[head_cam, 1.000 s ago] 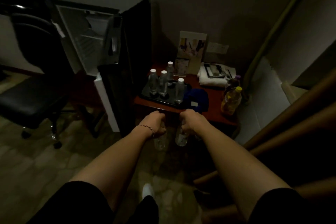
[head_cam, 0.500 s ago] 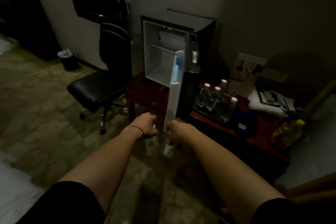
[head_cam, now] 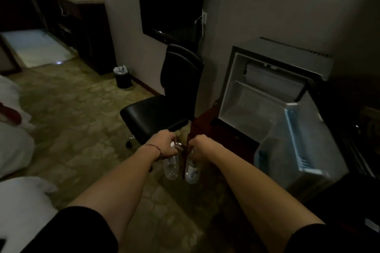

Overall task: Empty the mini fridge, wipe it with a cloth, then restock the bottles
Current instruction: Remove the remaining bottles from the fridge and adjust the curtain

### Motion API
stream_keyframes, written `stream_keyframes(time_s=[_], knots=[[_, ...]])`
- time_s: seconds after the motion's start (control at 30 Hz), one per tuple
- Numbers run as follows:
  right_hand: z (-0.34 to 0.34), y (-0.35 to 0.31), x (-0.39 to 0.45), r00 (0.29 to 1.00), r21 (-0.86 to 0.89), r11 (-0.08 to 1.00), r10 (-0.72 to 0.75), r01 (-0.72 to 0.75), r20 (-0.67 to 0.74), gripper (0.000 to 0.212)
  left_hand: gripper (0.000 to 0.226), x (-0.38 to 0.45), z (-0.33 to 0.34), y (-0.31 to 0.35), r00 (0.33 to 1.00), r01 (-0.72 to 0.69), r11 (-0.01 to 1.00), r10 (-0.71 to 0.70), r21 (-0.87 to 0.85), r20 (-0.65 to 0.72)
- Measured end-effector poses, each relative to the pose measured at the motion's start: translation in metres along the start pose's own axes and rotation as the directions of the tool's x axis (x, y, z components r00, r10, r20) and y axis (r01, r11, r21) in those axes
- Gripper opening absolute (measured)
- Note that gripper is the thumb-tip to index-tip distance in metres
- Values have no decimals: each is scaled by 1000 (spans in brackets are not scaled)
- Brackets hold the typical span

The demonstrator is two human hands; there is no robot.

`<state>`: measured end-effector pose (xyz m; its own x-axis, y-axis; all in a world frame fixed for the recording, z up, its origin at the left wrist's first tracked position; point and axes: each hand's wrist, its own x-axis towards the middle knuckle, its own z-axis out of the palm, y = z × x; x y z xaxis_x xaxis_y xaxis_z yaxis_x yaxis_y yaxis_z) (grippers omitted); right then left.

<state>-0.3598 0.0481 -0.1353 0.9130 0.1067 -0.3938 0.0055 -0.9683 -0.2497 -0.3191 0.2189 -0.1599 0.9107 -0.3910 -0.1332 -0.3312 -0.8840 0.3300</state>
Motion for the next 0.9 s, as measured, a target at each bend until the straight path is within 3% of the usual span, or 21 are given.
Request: stream_keyframes(time_s=[0.27,0.53,0.9], knots=[[-52,-82,157,999,-44,999,-31,32,19,22,23,94,-51,-132,998,69,997,-69,-46,-5],[-97,-157,354,998,-101,993,-61,60,-6,24,27,229,-109,-275,985,164,984,-167,-68,-46],[-202,-273,623,962,-185,944,-270,275,51,27,30,408,-218,-473,953,254,954,-274,-159,-127]])
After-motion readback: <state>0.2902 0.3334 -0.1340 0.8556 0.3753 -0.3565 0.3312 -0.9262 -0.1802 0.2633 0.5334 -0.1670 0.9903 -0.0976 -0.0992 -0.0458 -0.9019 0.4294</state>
